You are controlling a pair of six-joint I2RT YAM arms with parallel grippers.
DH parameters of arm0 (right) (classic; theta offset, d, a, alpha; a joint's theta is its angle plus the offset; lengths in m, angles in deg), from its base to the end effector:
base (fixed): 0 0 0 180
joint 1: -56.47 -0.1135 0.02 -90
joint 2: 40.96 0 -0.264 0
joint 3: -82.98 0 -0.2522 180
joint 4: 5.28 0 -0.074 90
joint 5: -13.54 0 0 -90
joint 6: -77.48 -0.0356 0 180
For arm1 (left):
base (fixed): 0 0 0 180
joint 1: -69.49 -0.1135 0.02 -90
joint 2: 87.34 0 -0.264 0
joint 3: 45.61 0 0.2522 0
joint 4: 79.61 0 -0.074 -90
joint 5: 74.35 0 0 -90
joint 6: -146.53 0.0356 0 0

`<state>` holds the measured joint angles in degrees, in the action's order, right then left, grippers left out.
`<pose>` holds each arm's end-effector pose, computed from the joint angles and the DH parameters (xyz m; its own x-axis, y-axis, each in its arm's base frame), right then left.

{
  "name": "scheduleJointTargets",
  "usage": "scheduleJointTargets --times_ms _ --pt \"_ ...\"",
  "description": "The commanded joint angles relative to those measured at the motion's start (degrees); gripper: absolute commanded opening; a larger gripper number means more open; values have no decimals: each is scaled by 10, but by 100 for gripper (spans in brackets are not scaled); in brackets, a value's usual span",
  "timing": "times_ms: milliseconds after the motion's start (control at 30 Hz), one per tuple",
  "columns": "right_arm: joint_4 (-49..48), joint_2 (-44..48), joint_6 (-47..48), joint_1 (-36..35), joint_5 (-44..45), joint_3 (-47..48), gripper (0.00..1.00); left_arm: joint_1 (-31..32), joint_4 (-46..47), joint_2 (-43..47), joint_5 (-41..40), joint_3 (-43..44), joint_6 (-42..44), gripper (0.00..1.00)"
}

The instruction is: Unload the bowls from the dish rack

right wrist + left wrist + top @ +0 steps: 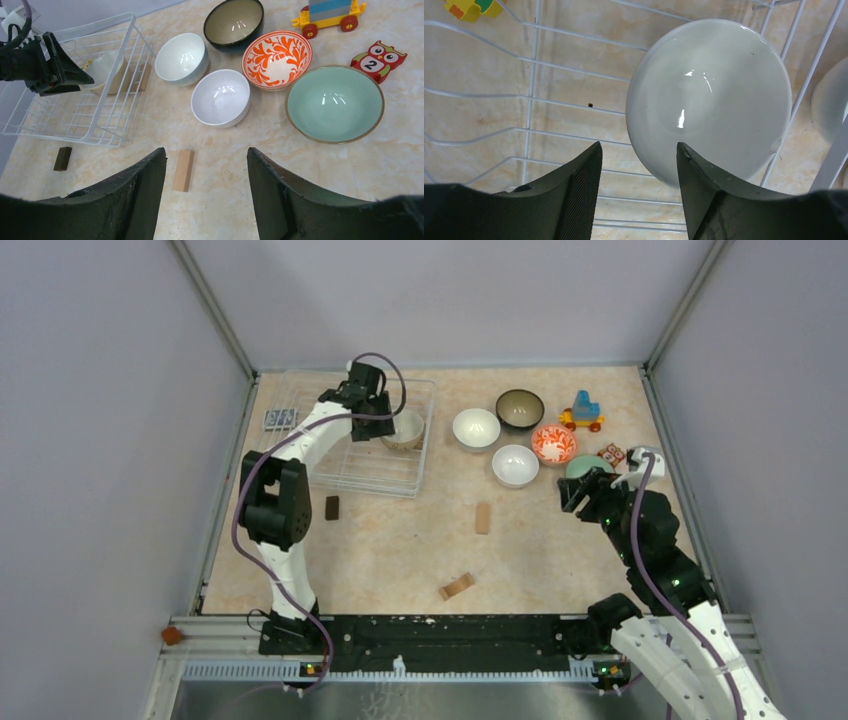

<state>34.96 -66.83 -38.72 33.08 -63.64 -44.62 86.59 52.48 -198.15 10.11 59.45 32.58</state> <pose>0.1075 0.0379 0.3156 -0.2787 0.3485 -0.8949 -0.0738 0.9213 0.3817 0.4116 -0.1230 0.2469 -0.8002 -0.1765 -0.5731 -0.0950 0.9809 -0.1695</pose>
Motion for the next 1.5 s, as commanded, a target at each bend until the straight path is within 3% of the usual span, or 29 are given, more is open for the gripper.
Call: scheduleJointTargets --times_ms 0,567,900,1067,1467 --pt "-8 6 -3 1 4 -6 60 -4 31 -6 5 -6 -18 61" --pt "-14 -10 -13 0 -31 -40 60 -4 63 -2 3 -47 -50 42" --pt "-38 -46 -26 0 -64 -53 60 -4 61 15 -37 -55 -56 19" --pt "-38 -42 -24 1 -61 -51 60 -4 60 38 -48 -54 -57 0" --pt "-29 -38 -21 0 -51 -40 60 -4 56 139 -64 -45 -35 0"
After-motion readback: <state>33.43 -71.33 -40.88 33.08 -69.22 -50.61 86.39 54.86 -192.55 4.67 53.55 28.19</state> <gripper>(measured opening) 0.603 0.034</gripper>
